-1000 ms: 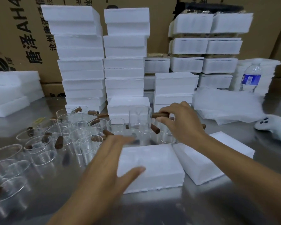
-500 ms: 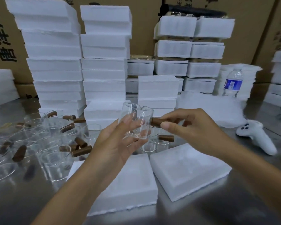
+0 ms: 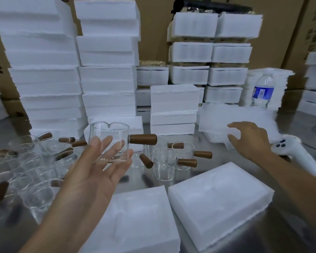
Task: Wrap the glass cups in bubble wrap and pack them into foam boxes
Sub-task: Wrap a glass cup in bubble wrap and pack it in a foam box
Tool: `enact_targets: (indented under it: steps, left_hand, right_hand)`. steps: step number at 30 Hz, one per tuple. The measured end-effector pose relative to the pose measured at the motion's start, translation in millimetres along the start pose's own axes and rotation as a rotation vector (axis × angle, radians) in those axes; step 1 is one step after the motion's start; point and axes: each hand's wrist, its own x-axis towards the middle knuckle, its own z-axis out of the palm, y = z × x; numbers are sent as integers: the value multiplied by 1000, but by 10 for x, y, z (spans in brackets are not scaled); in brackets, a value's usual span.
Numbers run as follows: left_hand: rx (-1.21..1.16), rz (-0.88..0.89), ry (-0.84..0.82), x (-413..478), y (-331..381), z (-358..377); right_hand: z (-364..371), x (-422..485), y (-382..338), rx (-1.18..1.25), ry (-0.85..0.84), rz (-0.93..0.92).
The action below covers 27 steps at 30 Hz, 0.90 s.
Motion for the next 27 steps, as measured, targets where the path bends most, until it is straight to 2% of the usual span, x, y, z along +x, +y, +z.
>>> enact_targets:
  steps: [9,12,15,20,22,24,27]
  left_hand:
    - [-21,-33,-94,-18,21,74]
    - [-15,-52,-74,-35,8,70]
    - [-29,-63,-64,-45,39,82]
    - [-132,-77,-55,-68,93,80]
    - [-196,-80,-66,-88,109,77]
    - [-248,-72,-66,-99,138,57]
    - [-371,-71,-108,-108,182,28]
  right_hand:
    - [42,45,-70,-297,17,101]
    - [14,54,-104,-299,47,142]
    - [-67,110,-206,-128,118,214]
    - [-550,267,-668,556,336,326]
    - [-796,229,-957,717,359,207]
    - [-986,46,-1282,804,350,2]
    - [-1048,-420,-1635,824,218,-351]
